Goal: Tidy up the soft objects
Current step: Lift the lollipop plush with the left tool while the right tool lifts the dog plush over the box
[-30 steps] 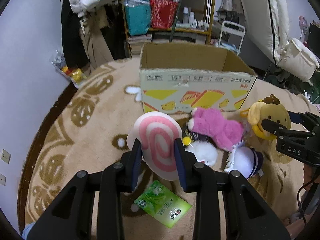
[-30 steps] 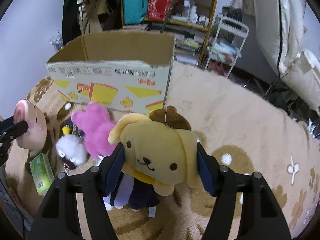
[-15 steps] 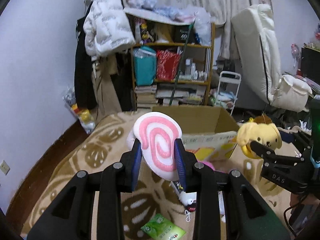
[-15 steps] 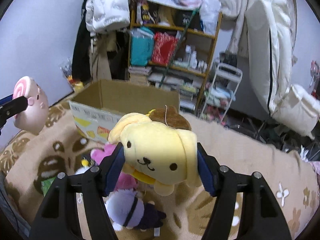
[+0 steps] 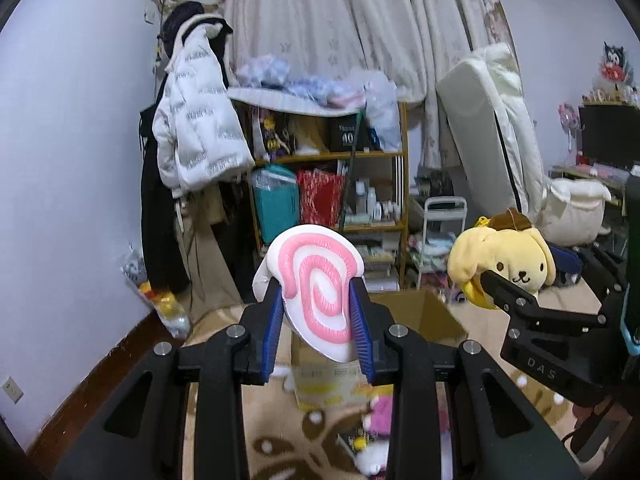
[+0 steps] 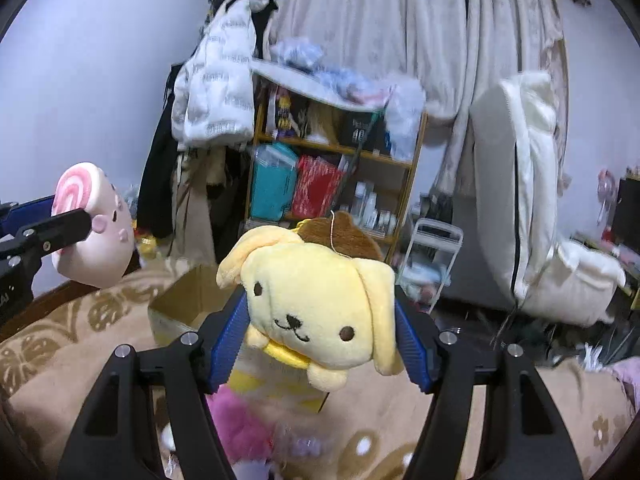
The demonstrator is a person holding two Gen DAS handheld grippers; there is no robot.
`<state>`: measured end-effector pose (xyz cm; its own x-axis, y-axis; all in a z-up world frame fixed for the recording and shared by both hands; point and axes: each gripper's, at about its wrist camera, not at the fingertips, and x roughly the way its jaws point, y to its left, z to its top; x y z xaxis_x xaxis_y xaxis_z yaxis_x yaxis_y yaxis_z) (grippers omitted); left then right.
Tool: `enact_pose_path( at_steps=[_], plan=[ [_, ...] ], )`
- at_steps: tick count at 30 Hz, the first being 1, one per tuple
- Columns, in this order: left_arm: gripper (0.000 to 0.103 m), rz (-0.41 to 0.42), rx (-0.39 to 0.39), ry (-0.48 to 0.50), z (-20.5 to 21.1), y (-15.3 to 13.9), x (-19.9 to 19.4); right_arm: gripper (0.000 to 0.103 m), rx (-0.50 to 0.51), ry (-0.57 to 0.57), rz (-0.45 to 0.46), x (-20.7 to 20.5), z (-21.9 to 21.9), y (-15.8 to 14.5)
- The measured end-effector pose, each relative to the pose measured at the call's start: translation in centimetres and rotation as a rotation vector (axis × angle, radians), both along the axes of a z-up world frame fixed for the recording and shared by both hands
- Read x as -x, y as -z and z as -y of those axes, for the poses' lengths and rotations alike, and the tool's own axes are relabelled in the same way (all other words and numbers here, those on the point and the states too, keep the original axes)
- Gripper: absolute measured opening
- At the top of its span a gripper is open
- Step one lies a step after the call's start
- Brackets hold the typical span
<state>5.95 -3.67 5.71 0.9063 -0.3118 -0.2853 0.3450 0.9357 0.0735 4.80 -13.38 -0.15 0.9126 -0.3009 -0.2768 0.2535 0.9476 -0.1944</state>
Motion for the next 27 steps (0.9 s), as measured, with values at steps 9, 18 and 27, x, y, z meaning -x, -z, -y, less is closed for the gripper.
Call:
enact_pose_path(
  at_steps=[9, 18, 27],
  plan=[
    [0.032, 0.119, 0.009, -0.023, 0.9, -3.4, -2.1, 0.072, -0.04, -0.003, 0.121, -2.1, 0.6, -3.4],
    [0.032, 0.088, 0.025, -0.003, 2.6, -2.1, -5.6, 0.072, -0.09, -0.015, 0.155, -4.6, 2.6, -3.7],
    [0.032, 0.025, 0.022, 0.002, 3.5, 0.8, -7.1, 0.072, -0.177, 0.005, 0.129, -6.0, 5.0, -1.9]
  ],
)
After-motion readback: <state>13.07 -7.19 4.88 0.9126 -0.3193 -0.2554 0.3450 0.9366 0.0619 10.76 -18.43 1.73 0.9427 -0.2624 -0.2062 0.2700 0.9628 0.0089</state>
